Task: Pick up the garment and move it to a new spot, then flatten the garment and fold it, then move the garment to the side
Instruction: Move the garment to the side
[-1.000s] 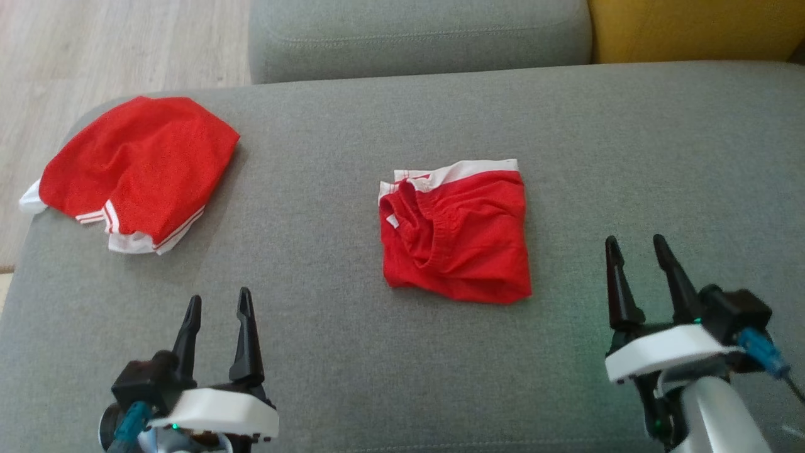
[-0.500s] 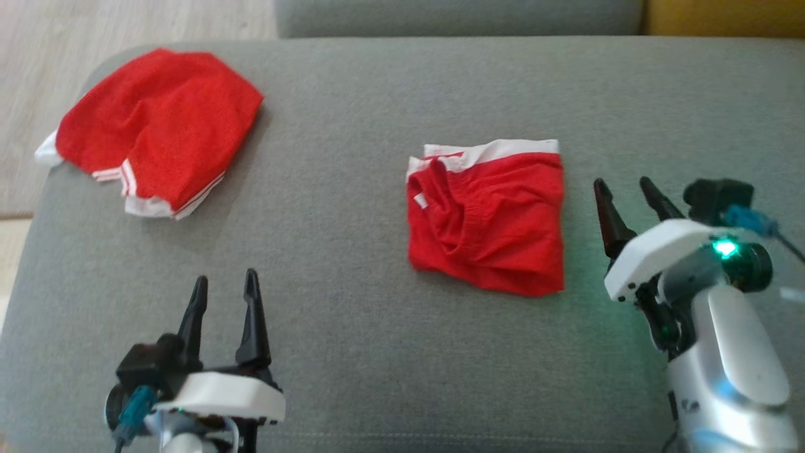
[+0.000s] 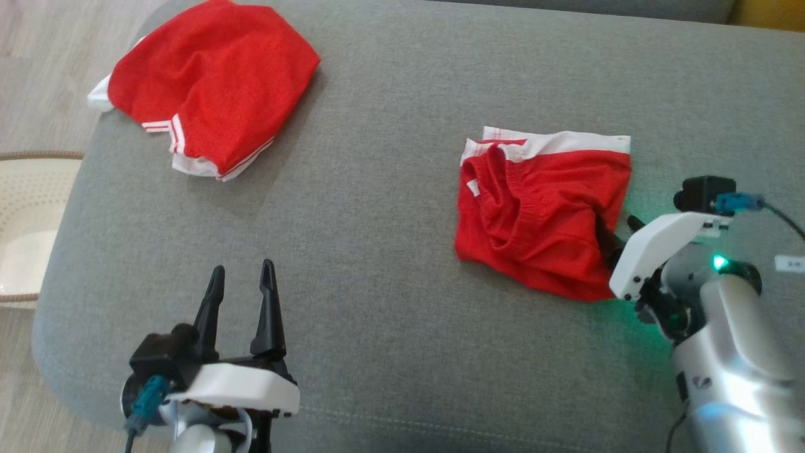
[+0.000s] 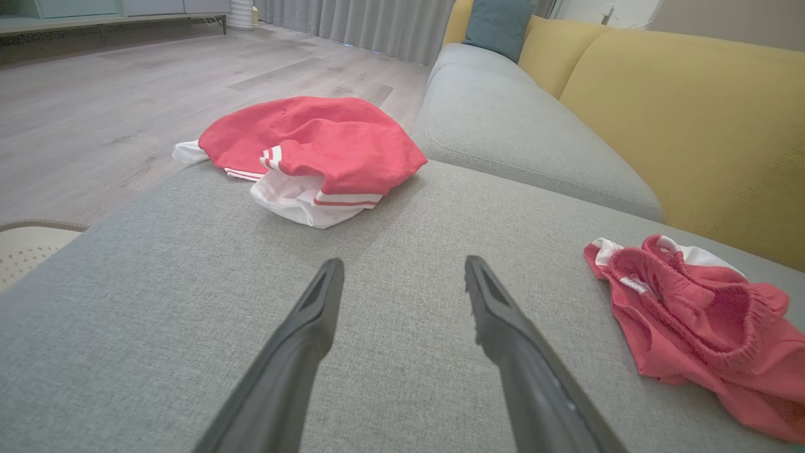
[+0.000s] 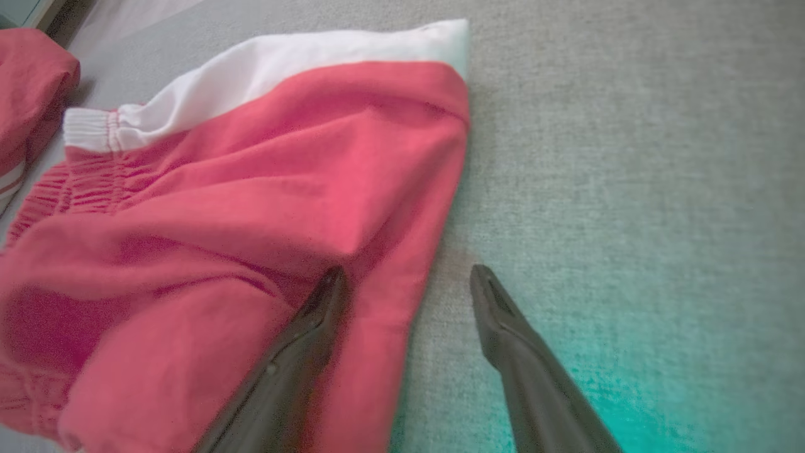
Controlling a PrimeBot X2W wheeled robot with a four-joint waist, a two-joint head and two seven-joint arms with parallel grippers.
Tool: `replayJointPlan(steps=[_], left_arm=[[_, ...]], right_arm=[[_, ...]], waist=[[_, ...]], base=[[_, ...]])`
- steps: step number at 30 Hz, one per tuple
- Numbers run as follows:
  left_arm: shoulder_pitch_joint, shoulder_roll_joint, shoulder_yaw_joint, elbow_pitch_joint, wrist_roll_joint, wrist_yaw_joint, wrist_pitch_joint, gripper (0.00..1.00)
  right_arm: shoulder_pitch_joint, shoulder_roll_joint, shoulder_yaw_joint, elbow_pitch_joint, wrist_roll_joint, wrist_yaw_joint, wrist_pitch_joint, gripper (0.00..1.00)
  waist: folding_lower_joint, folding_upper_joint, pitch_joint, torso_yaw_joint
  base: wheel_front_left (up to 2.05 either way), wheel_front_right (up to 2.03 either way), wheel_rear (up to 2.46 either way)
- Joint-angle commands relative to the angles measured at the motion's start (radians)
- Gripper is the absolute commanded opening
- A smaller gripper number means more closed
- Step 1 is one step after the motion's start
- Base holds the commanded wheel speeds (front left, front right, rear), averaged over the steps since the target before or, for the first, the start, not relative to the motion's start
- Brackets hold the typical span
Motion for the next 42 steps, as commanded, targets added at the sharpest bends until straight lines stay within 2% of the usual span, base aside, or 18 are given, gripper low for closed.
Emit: replayJointPlan(steps=[1, 5, 6, 7, 8, 10, 11, 12, 13, 21, 28, 33, 37, 42], left_arm=[[-0.041, -0.003, 0.03, -0.028, -0.005, 0.006, -0.012, 1.0], [-0.042, -0.003, 0.03, -0.03, -0.007, 0.008, -0.012, 1.0], [-0.043, -0.003, 0.032, -0.032, -0.007, 0.009, -0.012, 1.0], [-0.045, -0.003, 0.032, -0.033, -0.007, 0.01, -0.012, 1.0], [-0.047, -0.003, 0.032, -0.035, -0.007, 0.01, -0.012, 1.0], [-0.053, -0.003, 0.03, -0.037, -0.006, 0.009, -0.012, 1.0], [-0.053, -0.003, 0.03, -0.037, -0.006, 0.009, -0.012, 1.0], [-0.056, -0.003, 0.029, -0.038, -0.005, 0.009, -0.012, 1.0], [-0.059, -0.003, 0.03, -0.039, -0.003, 0.008, -0.012, 1.0], [-0.079, -0.003, 0.03, -0.057, 0.024, -0.007, -0.012, 1.0], [-0.115, -0.003, 0.025, -0.071, 0.062, -0.036, -0.012, 1.0], [-0.141, 0.003, 0.024, -0.068, 0.091, -0.052, -0.012, 1.0], [-0.169, 0.022, 0.023, -0.062, 0.111, -0.065, -0.012, 1.0], [-0.196, 0.041, 0.019, -0.064, 0.125, -0.068, -0.007, 1.0]], right_arm=[[-0.047, -0.014, 0.031, -0.013, 0.019, -0.001, 0.022, 1.0], [-0.055, -0.023, 0.051, 0.005, 0.043, -0.001, 0.048, 1.0], [-0.062, -0.023, 0.065, 0.01, 0.057, -0.001, 0.059, 0.74], [-0.066, -0.024, 0.072, 0.013, 0.064, -0.001, 0.063, 0.53], [-0.07, -0.025, 0.08, 0.016, 0.069, -0.001, 0.066, 0.42], [-0.079, -0.03, 0.094, 0.019, 0.076, -0.001, 0.062, 0.3], [-0.079, -0.03, 0.094, 0.019, 0.076, -0.001, 0.062, 0.3], [-0.083, -0.032, 0.102, 0.02, 0.077, -0.001, 0.058, 0.2], [-0.088, -0.036, 0.11, 0.019, 0.079, -0.001, 0.049, 0.0], [-0.131, -0.124, 0.168, -0.019, 0.054, -0.001, -0.024, 0.0], [-0.159, -0.2, 0.139, -0.071, 0.03, -0.001, -0.056, 0.0], [-0.169, -0.2, 0.101, -0.105, 0.021, -0.001, -0.077, 0.0], [-0.183, -0.169, 0.075, -0.122, 0.009, -0.001, -0.11, 0.0], [-0.209, -0.131, 0.07, -0.113, -0.002, -0.001, -0.148, 0.0]], waist=[[0.0, 0.0, 0.005, 0.01], [0.0, 0.0, 0.009, 0.013], [0.0, 0.0, 0.014, 0.011], [0.0, 0.0, 0.017, 0.009], [0.0, 0.0, 0.021, 0.007], [0.0, 0.0, 0.029, 0.003], [0.0, 0.0, 0.029, 0.003], [0.0, 0.0, 0.033, 0.001], [0.0, 0.0, 0.038, -0.002], [0.0, 0.0, 0.064, -0.062], [0.0, 0.0, 0.103, -0.192], [0.0, 0.0, 0.144, -0.316], [0.0, 0.0, 0.184, -0.429], [0.0, 0.0, 0.218, -0.5]], base=[[0.0, 0.0, 0.0], [0.0, 0.0, 0.0], [0.0, 0.0, 0.0], [0.0, 0.0, 0.0], [0.0, 0.0, 0.0], [0.0, 0.0, 0.0], [0.0, 0.0, 0.0], [0.0, 0.0, 0.0], [0.0, 0.0, 0.0], [0.0, 0.0, 0.0], [0.0, 0.0, 0.0], [0.0, 0.0, 0.0], [0.0, 0.0, 0.0], [0.0, 0.0, 0.0]])
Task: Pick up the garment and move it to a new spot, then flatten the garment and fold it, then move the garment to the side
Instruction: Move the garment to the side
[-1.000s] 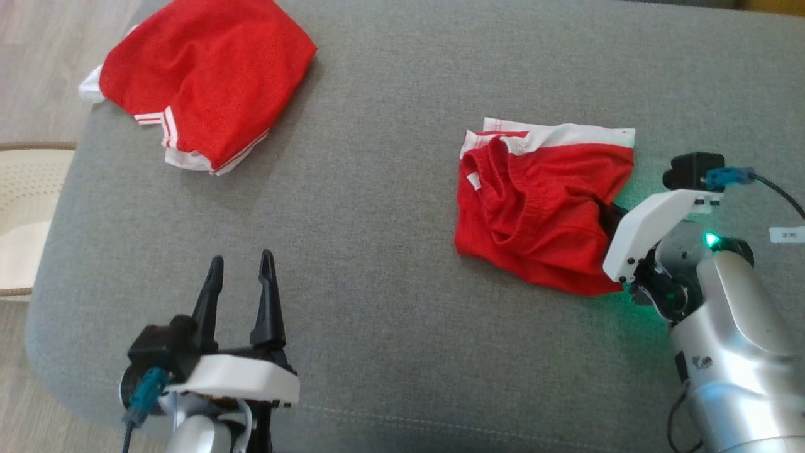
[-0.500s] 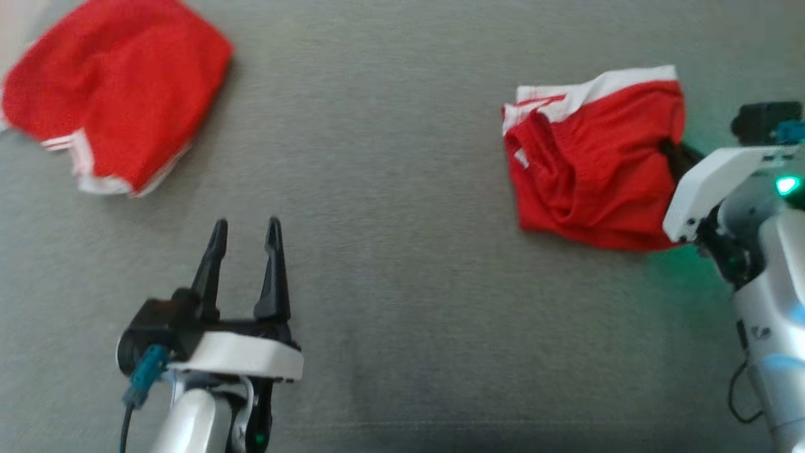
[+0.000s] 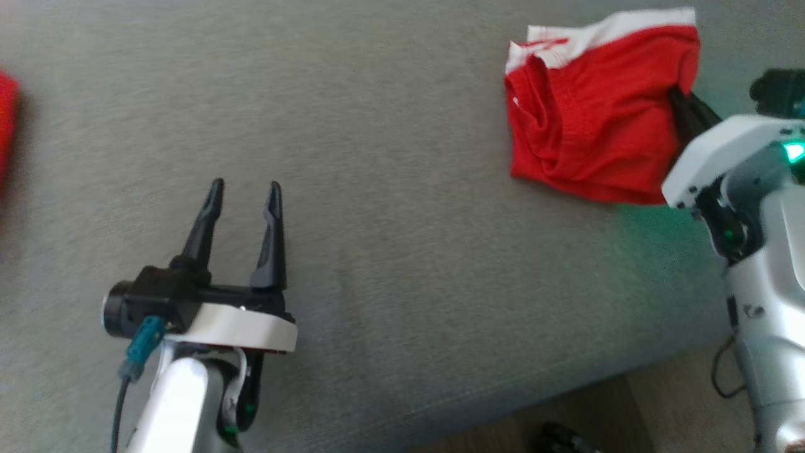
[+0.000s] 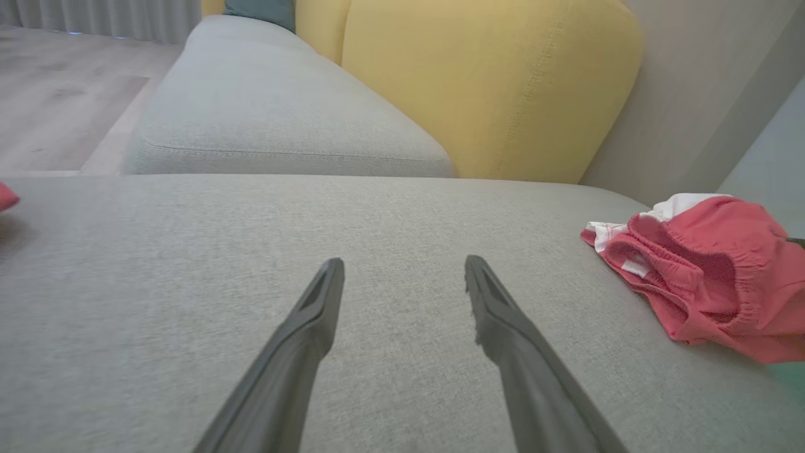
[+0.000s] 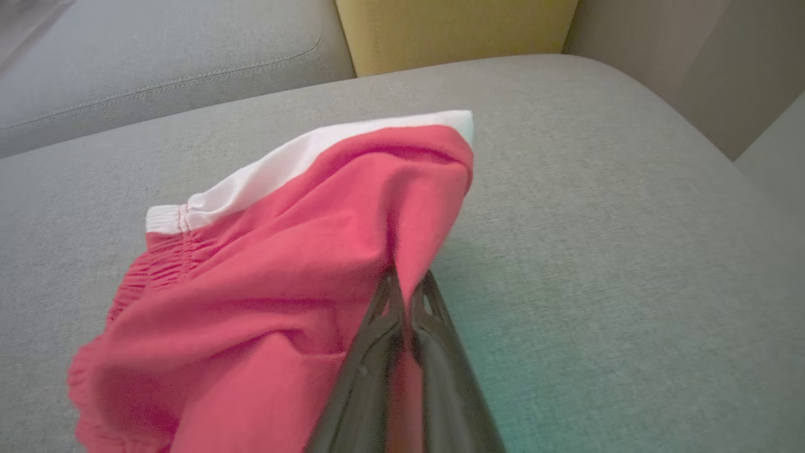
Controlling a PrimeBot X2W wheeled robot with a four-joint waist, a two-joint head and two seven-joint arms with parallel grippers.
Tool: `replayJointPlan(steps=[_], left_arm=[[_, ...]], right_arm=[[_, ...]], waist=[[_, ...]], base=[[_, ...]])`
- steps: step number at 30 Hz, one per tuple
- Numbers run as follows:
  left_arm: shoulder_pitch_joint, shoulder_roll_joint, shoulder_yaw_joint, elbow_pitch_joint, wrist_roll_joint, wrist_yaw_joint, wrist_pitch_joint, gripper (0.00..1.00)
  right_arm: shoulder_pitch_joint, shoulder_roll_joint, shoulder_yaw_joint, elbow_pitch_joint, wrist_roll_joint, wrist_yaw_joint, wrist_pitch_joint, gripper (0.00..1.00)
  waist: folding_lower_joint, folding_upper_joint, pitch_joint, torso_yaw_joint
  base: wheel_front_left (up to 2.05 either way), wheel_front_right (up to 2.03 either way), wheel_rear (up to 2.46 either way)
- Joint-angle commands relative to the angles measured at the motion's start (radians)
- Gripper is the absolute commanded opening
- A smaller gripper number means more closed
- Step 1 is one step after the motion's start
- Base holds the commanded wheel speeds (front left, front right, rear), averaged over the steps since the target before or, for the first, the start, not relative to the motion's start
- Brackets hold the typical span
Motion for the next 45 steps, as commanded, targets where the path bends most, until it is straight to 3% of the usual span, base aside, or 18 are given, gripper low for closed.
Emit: replayJointPlan(steps=[1, 6, 13, 26, 34, 45], left_arm=[[-0.03, 0.013, 0.025, -0.032, 0.007, -0.002, -0.005, 1.0], [-0.042, 0.021, 0.018, -0.037, 0.01, -0.003, 0.003, 1.0], [-0.044, 0.02, 0.017, -0.049, 0.006, 0.006, 0.002, 1.0], [-0.043, 0.006, 0.014, -0.092, -0.012, 0.016, -0.008, 1.0], [-0.047, 0.001, 0.01, -0.112, -0.009, 0.022, -0.011, 1.0], [-0.057, -0.003, 0.004, -0.113, -0.012, 0.018, -0.012, 1.0]], right_arm=[[-0.039, 0.005, 0.011, -0.027, -0.01, -0.001, -0.016, 0.0], [-0.076, 0.011, 0.007, 0.017, -0.025, -0.001, -0.046, 0.0], [-0.142, -0.023, -0.01, 0.09, -0.081, -0.001, -0.077, 0.0], [-0.271, -0.185, -0.108, 0.217, -0.253, -0.001, -0.085, 0.0], [-0.318, -0.242, -0.173, 0.211, -0.342, -0.001, -0.072, 0.0], [-0.323, -0.259, -0.22, 0.163, -0.411, -0.001, -0.048, 0.0]], waist=[[-0.0001, 0.0, 0.043, -0.057], [-0.0001, 0.0, 0.053, -0.06], [-0.0001, 0.0, 0.056, -0.009], [-0.0001, 0.0, 0.079, 0.108], [-0.0001, 0.0, 0.107, 0.124], [-0.0001, 0.0, 0.126, 0.138]], base=[[0.0, 0.0, 0.0], [0.0, 0.0, 0.0], [0.0, 0.0, 0.0], [0.0, 0.0, 0.0], [0.0, 0.0, 0.0], [0.0, 0.0, 0.0]])
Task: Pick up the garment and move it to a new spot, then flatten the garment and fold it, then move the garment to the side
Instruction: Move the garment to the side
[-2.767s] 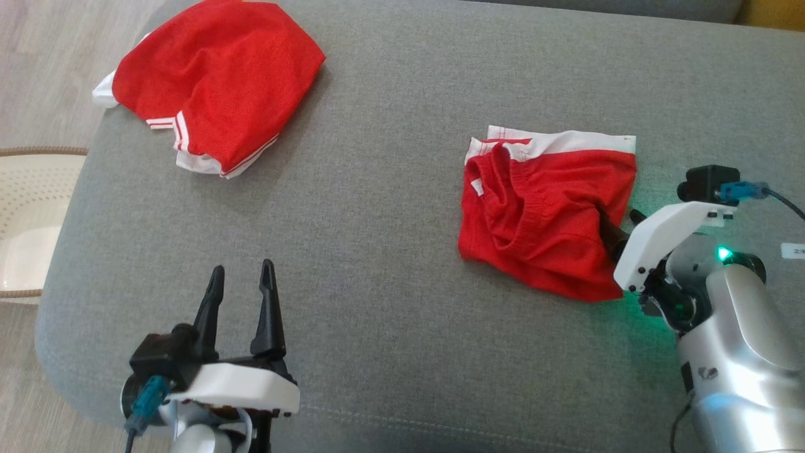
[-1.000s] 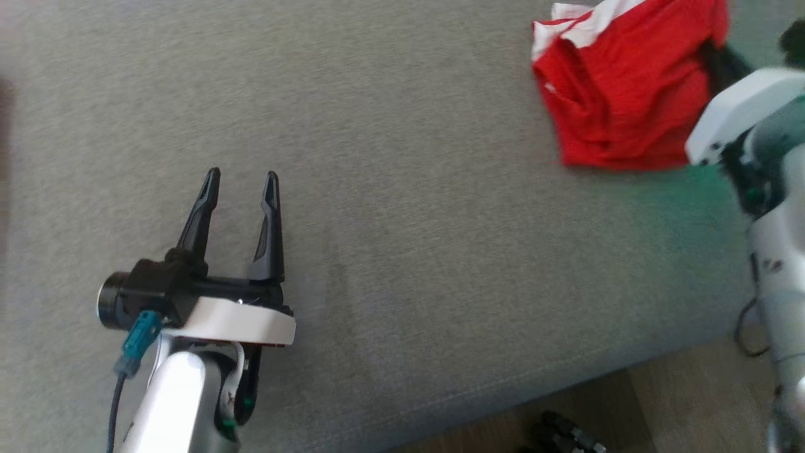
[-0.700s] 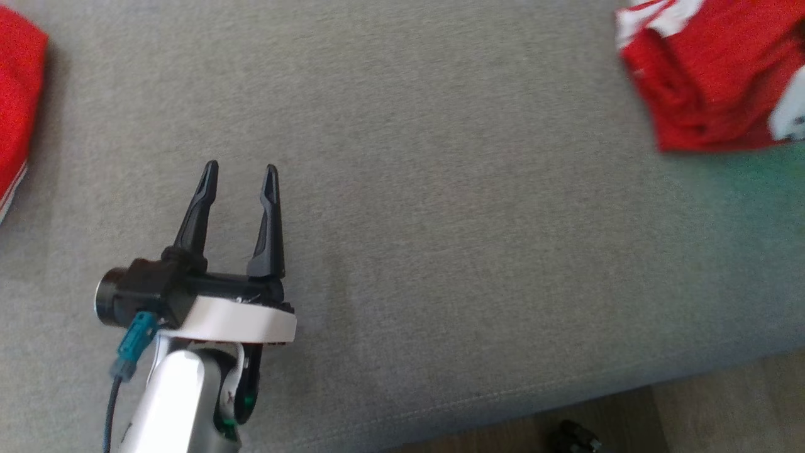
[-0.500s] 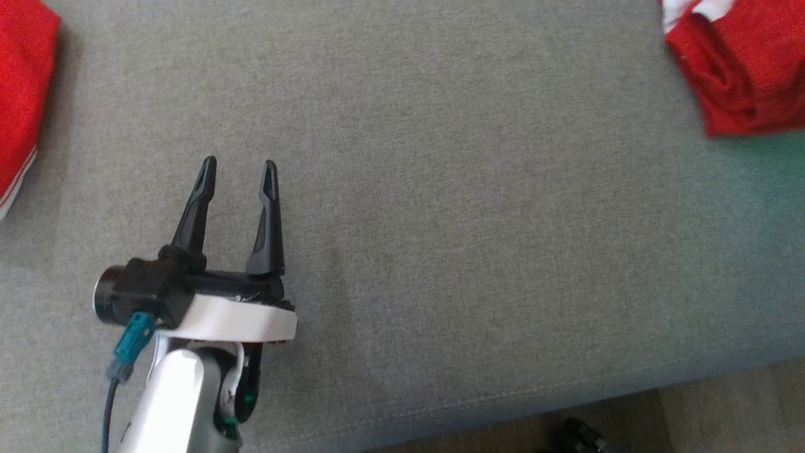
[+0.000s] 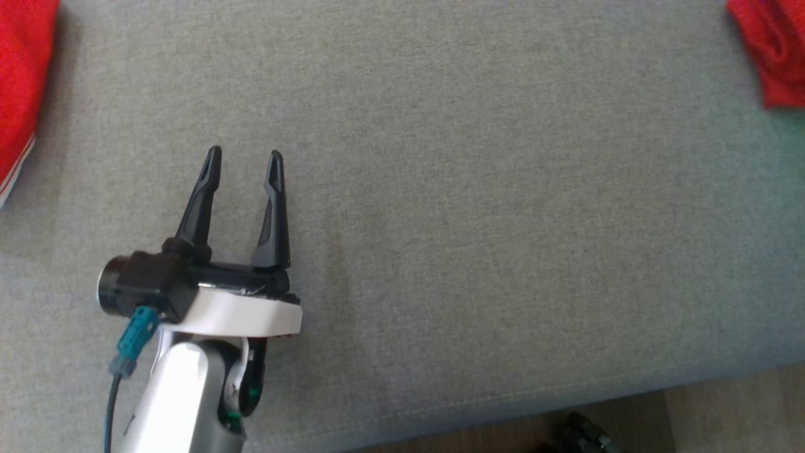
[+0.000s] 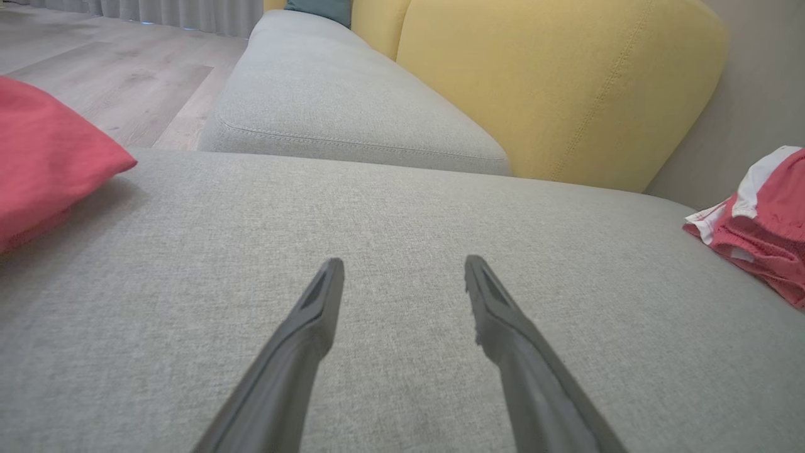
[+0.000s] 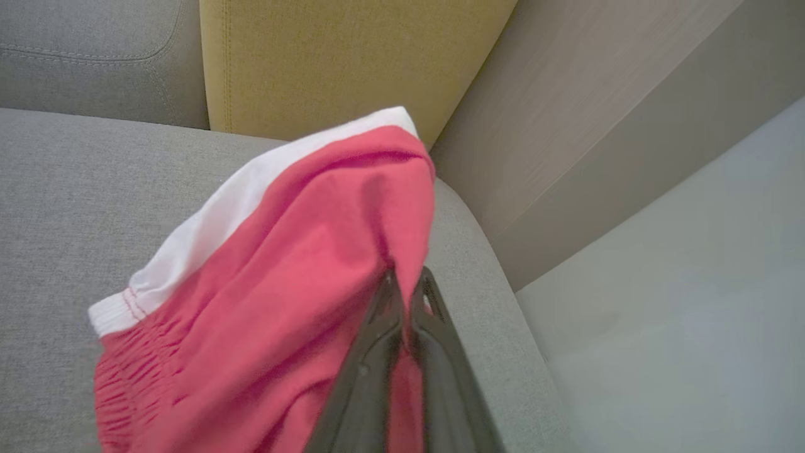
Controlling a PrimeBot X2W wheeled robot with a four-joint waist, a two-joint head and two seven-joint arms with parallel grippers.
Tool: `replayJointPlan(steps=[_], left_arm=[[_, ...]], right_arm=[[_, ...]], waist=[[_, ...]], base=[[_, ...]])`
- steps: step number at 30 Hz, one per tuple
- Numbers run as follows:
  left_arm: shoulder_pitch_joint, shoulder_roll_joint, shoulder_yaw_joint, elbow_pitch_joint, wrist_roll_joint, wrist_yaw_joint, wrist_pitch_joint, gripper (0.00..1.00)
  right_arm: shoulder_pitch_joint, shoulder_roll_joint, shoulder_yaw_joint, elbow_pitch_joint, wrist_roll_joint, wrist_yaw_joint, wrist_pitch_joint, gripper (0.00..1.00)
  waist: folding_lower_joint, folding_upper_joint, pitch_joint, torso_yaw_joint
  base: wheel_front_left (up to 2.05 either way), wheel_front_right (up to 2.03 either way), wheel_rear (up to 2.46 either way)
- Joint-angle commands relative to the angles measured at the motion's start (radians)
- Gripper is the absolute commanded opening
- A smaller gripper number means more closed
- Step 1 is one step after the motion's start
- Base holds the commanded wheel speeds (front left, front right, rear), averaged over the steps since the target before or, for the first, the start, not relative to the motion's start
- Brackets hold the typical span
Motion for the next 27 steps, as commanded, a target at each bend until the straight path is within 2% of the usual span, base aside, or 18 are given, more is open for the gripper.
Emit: replayJointPlan(steps=[1, 3, 4, 5, 7, 8, 17, 27], left_arm=[[-0.022, -0.002, 0.03, -0.034, -0.003, 0.001, -0.012, 1.0], [-0.024, -0.003, 0.031, -0.033, -0.004, 0.0, -0.012, 1.0], [-0.026, -0.003, 0.03, -0.032, -0.004, 0.0, -0.012, 1.0], [-0.027, -0.004, 0.03, -0.031, -0.005, -0.001, -0.012, 1.0], [-0.028, -0.005, 0.03, -0.031, -0.005, 0.0, -0.012, 1.0], [-0.028, -0.006, 0.03, -0.03, -0.006, 0.0, -0.012, 1.0], [-0.031, -0.01, 0.032, -0.013, -0.01, -0.008, -0.012, 1.0], [-0.023, -0.017, 0.059, -0.006, -0.018, -0.005, -0.012, 1.0]], right_arm=[[-0.013, -0.03, -0.007, -0.045, -0.02, -0.001, -0.002, 0.0], [-0.008, -0.031, -0.019, -0.052, -0.053, -0.001, -0.005, 0.0], [-0.006, -0.03, -0.026, -0.053, -0.069, -0.001, -0.007, 0.07], [-0.003, -0.027, -0.033, -0.052, -0.083, -0.001, -0.01, 0.39], [0.001, -0.017, -0.049, -0.053, -0.113, -0.001, -0.017, 0.93], [0.004, -0.009, -0.058, -0.054, -0.127, -0.001, -0.018, 1.0], [0.02, 0.068, -0.101, -0.077, -0.21, -0.001, -0.046, 1.0], [0.039, 0.148, -0.008, -0.084, -0.156, -0.001, -0.137, 1.0]], waist=[[-0.0001, 0.0, 0.003, 0.003], [-0.0001, 0.0, 0.005, 0.005], [-0.0001, 0.0, 0.006, 0.007], [-0.0001, 0.0, 0.006, 0.009], [-0.0001, 0.0, 0.008, 0.011], [-0.0001, 0.0, 0.008, 0.013], [-0.0001, 0.0, 0.001, 0.024], [-0.0001, 0.0, -0.076, 0.039]], base=[[0.0, 0.0, 0.0], [0.0, 0.0, 0.0], [0.0, 0.0, 0.0], [0.0, 0.0, 0.0], [0.0, 0.0, 0.0], [0.0, 0.0, 0.0], [0.0, 0.0, 0.0], [0.0, 0.0, 0.0]])
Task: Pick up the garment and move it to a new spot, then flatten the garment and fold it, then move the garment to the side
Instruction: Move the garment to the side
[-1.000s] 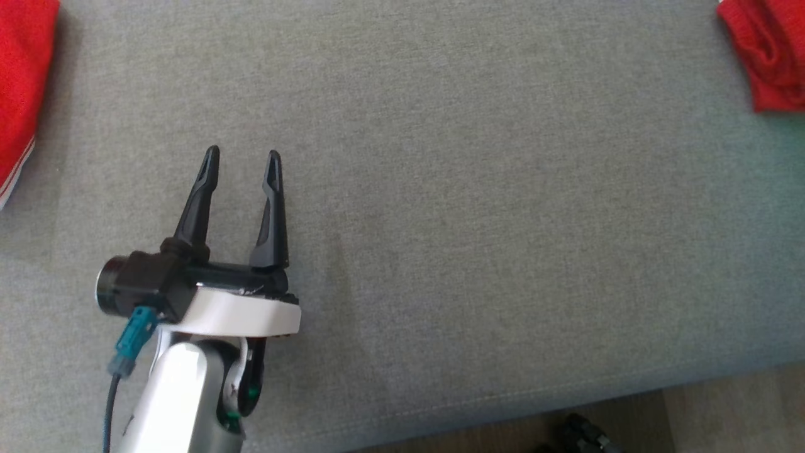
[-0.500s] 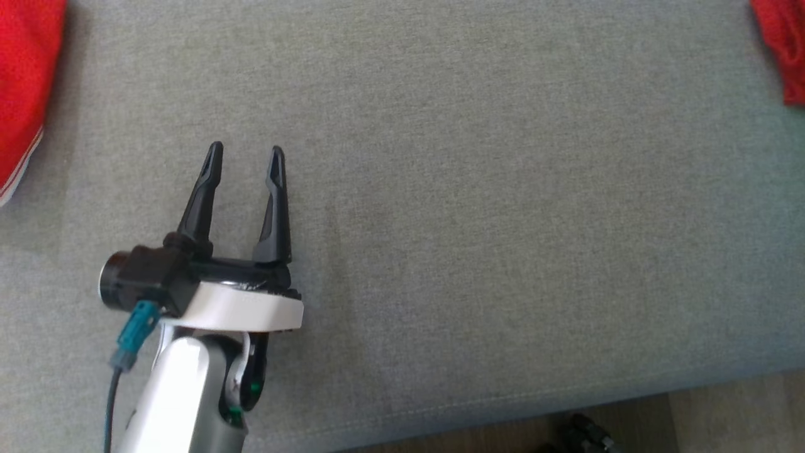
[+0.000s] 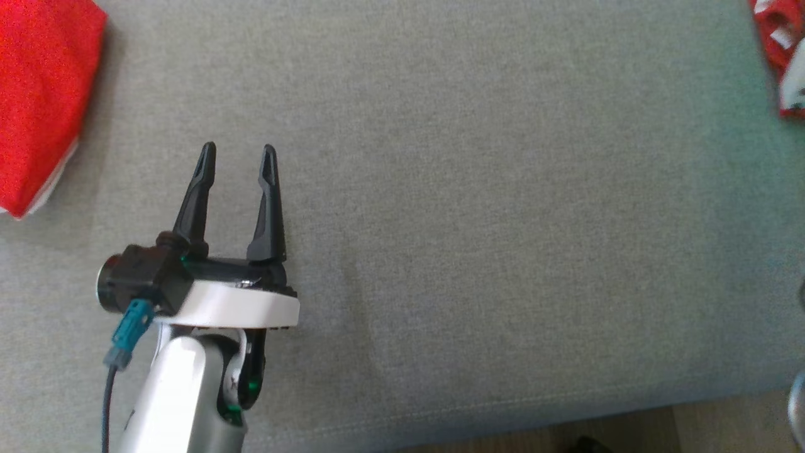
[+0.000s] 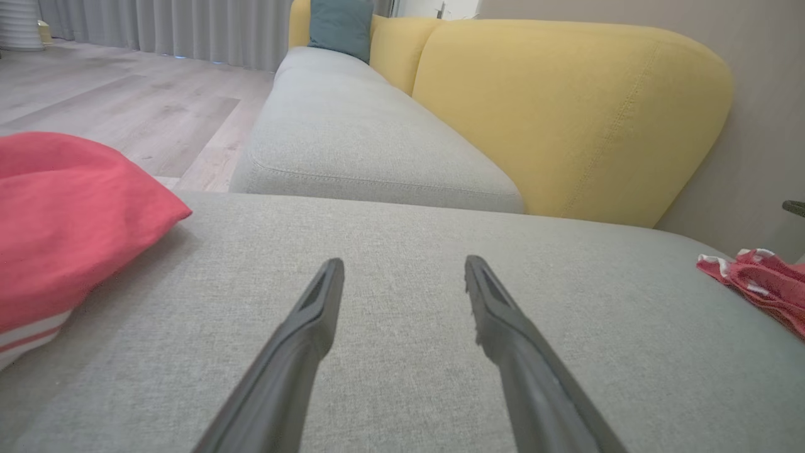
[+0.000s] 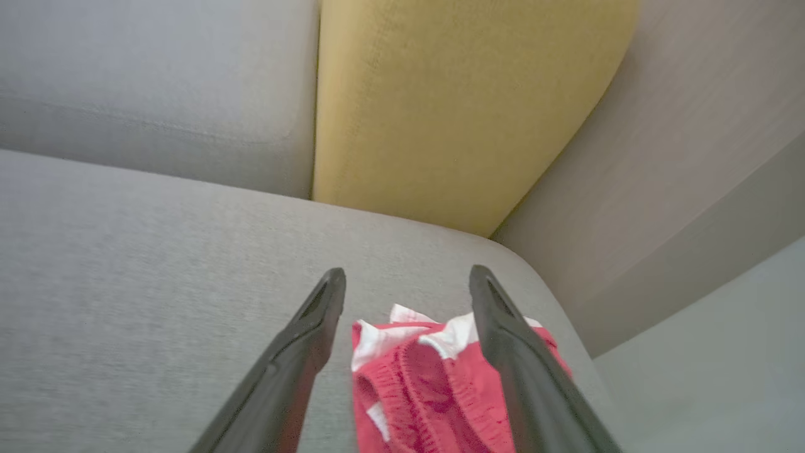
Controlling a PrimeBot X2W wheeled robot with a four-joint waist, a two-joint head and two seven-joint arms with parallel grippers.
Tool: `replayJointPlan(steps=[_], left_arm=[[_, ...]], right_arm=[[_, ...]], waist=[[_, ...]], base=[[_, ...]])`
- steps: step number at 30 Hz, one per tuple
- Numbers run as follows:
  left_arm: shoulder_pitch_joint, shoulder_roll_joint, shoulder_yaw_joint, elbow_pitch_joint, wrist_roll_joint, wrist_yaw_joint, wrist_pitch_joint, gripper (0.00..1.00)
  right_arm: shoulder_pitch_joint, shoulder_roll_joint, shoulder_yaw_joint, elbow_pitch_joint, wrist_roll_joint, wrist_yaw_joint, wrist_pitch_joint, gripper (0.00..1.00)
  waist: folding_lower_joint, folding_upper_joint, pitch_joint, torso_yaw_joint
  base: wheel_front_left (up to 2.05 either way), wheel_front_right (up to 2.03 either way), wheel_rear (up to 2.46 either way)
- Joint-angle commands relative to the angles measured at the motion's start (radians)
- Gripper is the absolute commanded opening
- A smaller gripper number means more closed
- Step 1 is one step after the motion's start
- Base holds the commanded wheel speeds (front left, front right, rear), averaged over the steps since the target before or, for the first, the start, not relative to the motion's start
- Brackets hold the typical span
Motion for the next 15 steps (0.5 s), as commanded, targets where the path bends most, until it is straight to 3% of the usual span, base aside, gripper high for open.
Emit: replayJointPlan(steps=[1, 11, 15], left_arm=[[-0.004, 0.001, 0.033, -0.028, -0.009, 0.005, -0.012, 1.0], [0.062, -0.007, 0.078, 0.014, -0.03, 0.035, -0.012, 1.0], [0.126, -0.01, 0.103, 0.038, -0.045, 0.049, -0.012, 1.0]], right_arm=[[0.013, 0.014, 0.024, -0.039, 0.028, -0.001, -0.025, 1.0], [0.133, 0.172, 0.137, -0.084, 0.189, -0.001, -0.161, 1.0], [0.289, 0.238, 0.217, -0.16, 0.267, -0.001, -0.221, 1.0]], waist=[[0.0, 0.0, -0.037, 0.008], [0.0, 0.0, -0.198, 0.024], [0.0, 0.0, -0.287, 0.043]], base=[[0.0, 0.0, 0.0], [0.0, 0.0, 0.0], [0.0, 0.0, 0.0]])
